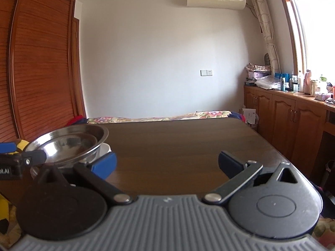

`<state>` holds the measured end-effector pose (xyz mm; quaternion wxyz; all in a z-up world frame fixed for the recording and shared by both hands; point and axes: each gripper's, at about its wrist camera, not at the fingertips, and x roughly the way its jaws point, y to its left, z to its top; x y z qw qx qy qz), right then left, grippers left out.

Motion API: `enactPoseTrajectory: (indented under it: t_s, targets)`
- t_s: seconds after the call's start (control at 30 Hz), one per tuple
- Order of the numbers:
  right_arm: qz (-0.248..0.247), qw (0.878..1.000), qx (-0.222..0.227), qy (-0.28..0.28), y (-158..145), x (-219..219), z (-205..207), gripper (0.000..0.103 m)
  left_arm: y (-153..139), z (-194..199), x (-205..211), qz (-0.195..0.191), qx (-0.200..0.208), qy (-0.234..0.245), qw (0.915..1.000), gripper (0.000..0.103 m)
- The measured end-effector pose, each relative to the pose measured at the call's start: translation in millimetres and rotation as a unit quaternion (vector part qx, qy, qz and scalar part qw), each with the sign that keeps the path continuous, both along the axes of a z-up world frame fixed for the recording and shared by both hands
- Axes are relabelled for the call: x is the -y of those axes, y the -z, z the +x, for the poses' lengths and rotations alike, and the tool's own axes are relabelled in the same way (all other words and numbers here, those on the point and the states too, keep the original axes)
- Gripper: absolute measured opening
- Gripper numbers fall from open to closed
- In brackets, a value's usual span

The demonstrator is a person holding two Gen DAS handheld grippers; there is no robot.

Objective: Organize plates and bowls

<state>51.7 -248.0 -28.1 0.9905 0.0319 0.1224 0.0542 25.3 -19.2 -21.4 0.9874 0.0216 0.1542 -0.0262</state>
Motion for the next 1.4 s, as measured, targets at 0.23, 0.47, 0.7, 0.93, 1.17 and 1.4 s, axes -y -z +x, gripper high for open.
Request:
enactPoseTrajectory:
  t_s: [0.23, 0.47, 0.7, 0.93, 1.17, 1.4]
  targets:
    - [0.0, 1.0, 0.003, 0.0, -0.7, 0.9, -1.7, 0.103, -5.4, -3.6, -1.9, 0.004, 0.001, 0.0, 1.0, 0.103]
    - [0.0, 1.0, 0.003, 0.0, 0.0, -1.4, -1.1, 0.103, -3.8, -3.0, -3.0, 0.004, -0.003, -0.001, 1.0, 0.103]
    - [0.0, 1.0, 0.003, 0.001, 0.1, -0.8, -1.5, 0.103, -4.1, -3.0, -3.1, 0.006, -0.002, -0.002, 1.0, 0.103]
    - [0.001, 1.0, 0.003, 0.002, -0.5, -0.2, -1.4, 0.103, -4.2, -2.5, -2.7, 0.007, -0.004, -0.002, 1.0, 0.103]
    - [0.001, 1.0, 0.003, 0.001, -0.3, 0.4, -1.5, 0.103, -3.7, -2.1, -3.3, 0.007, -0.005, -0.002, 1.0, 0.103]
    - [0.001, 1.0, 0.003, 0.002, -0.3, 1.0, -1.5, 0.103, -3.5, -2.1, -3.5, 0.007, -0.006, -0.002, 1.0, 0.103]
